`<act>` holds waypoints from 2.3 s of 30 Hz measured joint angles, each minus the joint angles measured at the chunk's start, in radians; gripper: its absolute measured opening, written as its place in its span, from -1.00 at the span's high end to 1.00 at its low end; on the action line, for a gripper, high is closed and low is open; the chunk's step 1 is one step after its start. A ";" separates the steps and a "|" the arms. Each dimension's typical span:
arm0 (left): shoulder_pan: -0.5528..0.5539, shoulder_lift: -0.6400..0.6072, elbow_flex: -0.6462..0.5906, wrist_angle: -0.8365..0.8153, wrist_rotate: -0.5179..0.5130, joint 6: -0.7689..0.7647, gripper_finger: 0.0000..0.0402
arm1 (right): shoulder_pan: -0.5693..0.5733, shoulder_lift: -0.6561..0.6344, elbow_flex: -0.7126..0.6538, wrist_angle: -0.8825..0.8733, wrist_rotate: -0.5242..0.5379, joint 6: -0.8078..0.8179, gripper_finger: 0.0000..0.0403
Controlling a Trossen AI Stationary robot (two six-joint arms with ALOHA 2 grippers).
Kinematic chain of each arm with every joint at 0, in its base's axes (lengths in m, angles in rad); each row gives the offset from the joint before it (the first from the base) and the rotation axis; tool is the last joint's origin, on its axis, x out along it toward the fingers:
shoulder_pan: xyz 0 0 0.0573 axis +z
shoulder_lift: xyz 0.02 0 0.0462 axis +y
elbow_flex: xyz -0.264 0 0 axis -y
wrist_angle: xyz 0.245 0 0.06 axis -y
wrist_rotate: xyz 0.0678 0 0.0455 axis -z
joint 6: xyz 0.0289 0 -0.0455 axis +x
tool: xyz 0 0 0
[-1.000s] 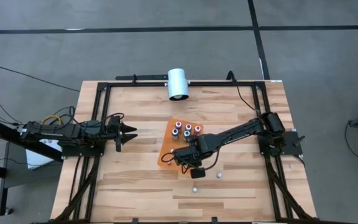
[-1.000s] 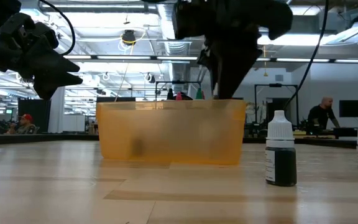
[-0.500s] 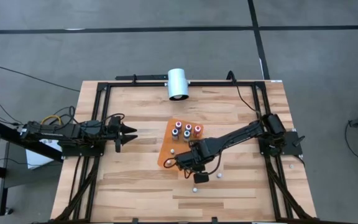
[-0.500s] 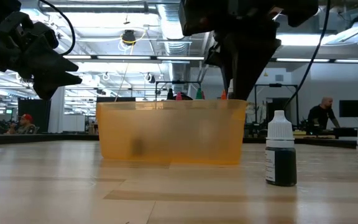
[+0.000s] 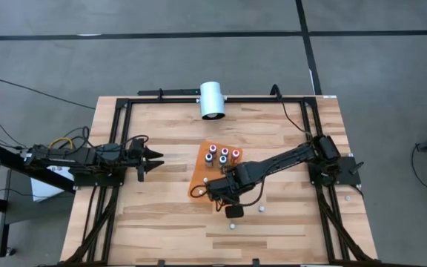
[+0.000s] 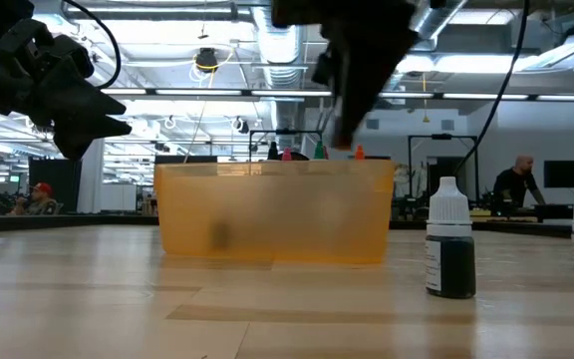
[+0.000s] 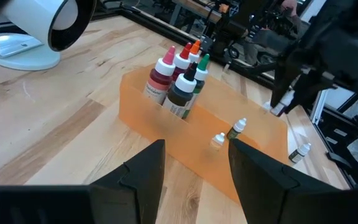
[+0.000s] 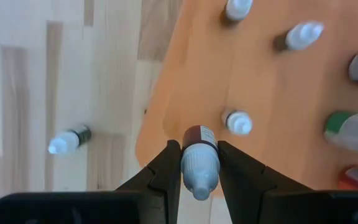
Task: Pick & Place food coloring
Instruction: Put the small red food coloring bottle into the orange bin
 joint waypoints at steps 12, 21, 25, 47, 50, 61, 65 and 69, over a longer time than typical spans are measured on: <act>0.000 0.000 0.000 0.000 -0.003 0.007 0.16 | -0.067 0.000 0.054 -0.005 -0.031 -0.002 0.54; 0.000 0.000 0.000 0.000 -0.005 0.019 0.16 | -0.073 0.014 0.055 0.033 -0.037 0.007 0.54; 0.000 0.000 0.000 0.000 -0.006 0.019 0.16 | -0.085 0.041 0.052 0.028 -0.037 0.031 0.54; 0.000 0.029 0.000 0.000 0.000 0.019 0.16 | -0.126 0.240 0.222 -0.060 0.010 0.005 0.54; 0.000 0.029 0.000 0.000 0.000 0.023 0.16 | -0.126 0.240 0.222 -0.056 0.025 0.000 0.54; 0.000 0.029 0.000 0.000 -0.001 0.026 0.16 | -0.126 0.241 0.166 -0.014 0.027 -0.004 0.54; 0.000 0.029 0.000 0.000 -0.001 0.026 0.16 | -0.129 0.241 0.165 0.011 0.048 -0.007 0.54; 0.000 0.029 0.000 0.000 -0.001 0.026 0.16 | -0.134 0.246 0.166 0.014 0.046 -0.022 0.54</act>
